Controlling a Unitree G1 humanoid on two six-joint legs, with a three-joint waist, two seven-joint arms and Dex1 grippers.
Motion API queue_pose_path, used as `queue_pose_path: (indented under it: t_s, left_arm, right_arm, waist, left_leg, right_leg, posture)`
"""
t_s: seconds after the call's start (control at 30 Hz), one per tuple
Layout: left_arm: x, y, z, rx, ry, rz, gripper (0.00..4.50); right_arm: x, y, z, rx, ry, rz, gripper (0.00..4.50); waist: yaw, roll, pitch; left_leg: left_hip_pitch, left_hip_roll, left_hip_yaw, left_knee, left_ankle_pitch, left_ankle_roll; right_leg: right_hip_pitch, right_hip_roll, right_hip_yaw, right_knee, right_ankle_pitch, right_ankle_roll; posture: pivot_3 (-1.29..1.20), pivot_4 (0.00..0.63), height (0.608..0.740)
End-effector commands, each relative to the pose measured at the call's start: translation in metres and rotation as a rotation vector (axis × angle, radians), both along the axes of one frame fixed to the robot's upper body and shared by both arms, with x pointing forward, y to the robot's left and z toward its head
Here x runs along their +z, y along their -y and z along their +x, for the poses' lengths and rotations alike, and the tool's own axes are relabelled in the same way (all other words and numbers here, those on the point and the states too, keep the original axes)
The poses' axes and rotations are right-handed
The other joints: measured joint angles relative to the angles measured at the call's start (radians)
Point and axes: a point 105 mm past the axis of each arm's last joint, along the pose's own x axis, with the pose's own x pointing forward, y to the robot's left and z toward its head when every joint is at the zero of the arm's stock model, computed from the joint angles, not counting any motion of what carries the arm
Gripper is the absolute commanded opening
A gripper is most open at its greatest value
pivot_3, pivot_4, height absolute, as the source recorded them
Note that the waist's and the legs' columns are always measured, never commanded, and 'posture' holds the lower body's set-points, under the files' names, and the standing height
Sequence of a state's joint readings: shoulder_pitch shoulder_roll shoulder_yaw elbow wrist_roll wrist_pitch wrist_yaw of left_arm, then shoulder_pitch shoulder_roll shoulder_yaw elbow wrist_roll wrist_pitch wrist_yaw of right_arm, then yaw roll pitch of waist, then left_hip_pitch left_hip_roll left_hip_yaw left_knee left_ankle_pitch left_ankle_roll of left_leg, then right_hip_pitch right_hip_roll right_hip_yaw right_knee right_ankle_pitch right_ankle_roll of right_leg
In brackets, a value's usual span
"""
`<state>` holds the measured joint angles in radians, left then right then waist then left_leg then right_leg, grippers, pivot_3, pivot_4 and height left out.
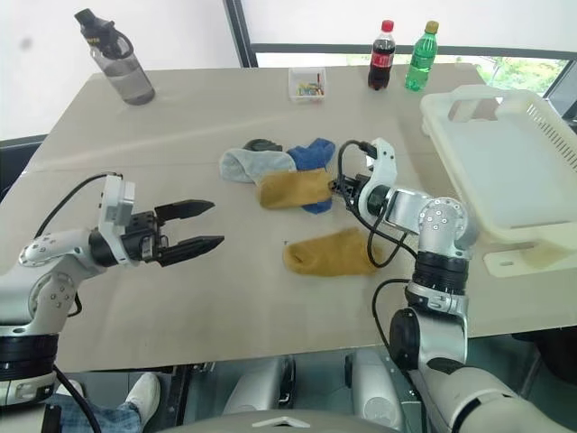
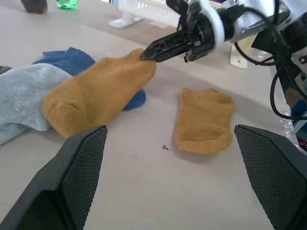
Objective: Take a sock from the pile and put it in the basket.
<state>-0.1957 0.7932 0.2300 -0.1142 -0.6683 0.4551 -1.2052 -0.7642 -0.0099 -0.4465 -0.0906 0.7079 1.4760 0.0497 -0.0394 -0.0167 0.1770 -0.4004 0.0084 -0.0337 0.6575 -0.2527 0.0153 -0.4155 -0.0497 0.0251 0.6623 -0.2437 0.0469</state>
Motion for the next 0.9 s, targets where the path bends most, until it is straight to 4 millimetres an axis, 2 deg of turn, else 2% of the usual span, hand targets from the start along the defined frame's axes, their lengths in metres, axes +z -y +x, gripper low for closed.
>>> queue_pose_path:
  t_s: [0.03,0.4,0.7,0.9]
  left_arm:
    - [0.010,0.006,0.001,-0.039,0.049,0.004,4.50]
    - [0.009,0.013,0.008,-0.099,0.038,0.008,4.50]
    - [0.007,0.018,0.010,-0.133,0.030,0.012,4.50]
    - [-0.002,0.026,0.012,-0.160,0.022,0.030,4.50]
  right_arm:
    - [0.016,0.002,-0.023,0.080,0.058,0.043,0.03]
    - [0.015,-0.002,-0.055,0.220,0.109,0.082,0.03]
    - [0.021,0.004,-0.078,0.303,0.143,0.160,0.03]
    - [-0.001,0.022,-0.074,0.188,0.064,0.097,0.03]
  waist:
    - [0.003,0.000,0.000]
    - [-0.004,0.000,0.000]
    - [-0.002,0.000,0.000]
    - [-0.002,0.000,0.000]
  left_leg:
    - [0.000,0.000,0.000,0.000,0.000,0.000]
    - [0.000,-0.001,0.001,-0.001,0.000,0.000]
    - [0.000,-0.001,0.001,-0.002,0.000,0.000]
    - [0.000,-0.001,0.001,-0.002,0.000,0.000]
  right_leg:
    - [0.000,0.000,0.000,0.000,0.000,0.000]
    - [0.000,0.001,0.001,-0.001,0.000,0.000]
    - [0.000,0.001,0.001,-0.001,0.000,0.000]
    - [0.000,0.001,0.001,-0.002,0.000,0.000]
  posture:
    - [0.00,0.150,0.740]
    - [0.00,0.150,0.740]
    - [0.00,0.150,0.740]
    - [0.00,0.150,0.740]
